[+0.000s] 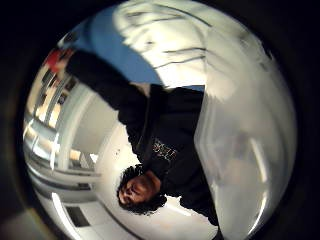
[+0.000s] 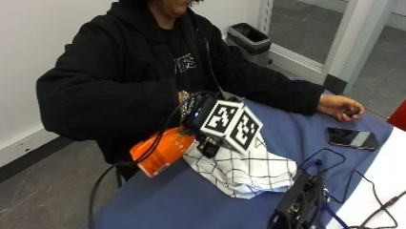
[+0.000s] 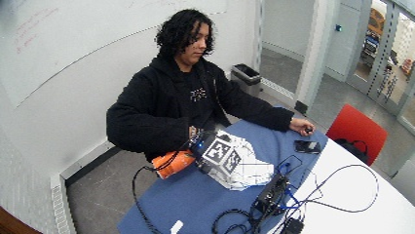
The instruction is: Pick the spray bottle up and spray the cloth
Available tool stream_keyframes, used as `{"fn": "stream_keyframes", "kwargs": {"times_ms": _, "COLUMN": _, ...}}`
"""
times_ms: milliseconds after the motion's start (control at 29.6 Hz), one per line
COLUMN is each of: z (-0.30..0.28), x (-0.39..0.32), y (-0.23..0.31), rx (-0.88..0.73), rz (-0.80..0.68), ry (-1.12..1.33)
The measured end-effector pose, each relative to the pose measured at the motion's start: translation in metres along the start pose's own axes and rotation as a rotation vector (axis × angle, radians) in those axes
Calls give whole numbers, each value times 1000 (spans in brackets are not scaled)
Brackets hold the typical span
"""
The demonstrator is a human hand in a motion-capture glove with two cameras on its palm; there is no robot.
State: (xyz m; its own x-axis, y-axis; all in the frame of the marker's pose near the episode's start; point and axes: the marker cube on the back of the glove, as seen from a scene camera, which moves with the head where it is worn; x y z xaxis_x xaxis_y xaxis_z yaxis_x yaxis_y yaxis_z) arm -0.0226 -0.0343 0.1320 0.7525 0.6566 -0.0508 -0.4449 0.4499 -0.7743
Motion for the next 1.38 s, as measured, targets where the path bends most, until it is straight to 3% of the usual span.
{"fn": "stream_keyframes", "kwargs": {"times_ms": 337, "z": -64, "x": -107, "y": 15, "rx": 279, "rz": -456, "ry": -78}}
{"fn": "stream_keyframes", "kwargs": {"times_ms": 675, "z": -108, "x": -180, "y": -33, "rx": 598, "rz": -869, "ry": -293}}
{"fn": "stream_keyframes", "kwargs": {"times_ms": 1012, "z": -151, "x": -195, "y": -118, "rx": 876, "rz": -1019, "ry": -547}}
{"fn": "stream_keyframes", "kwargs": {"times_ms": 1215, "z": -116, "x": -187, "y": -140, "rx": 801, "rz": -1014, "ry": -588}}
{"fn": "stream_keyframes", "kwargs": {"times_ms": 1384, "z": -107, "x": -186, "y": -141, "rx": 842, "rz": -1023, "ry": -574}}
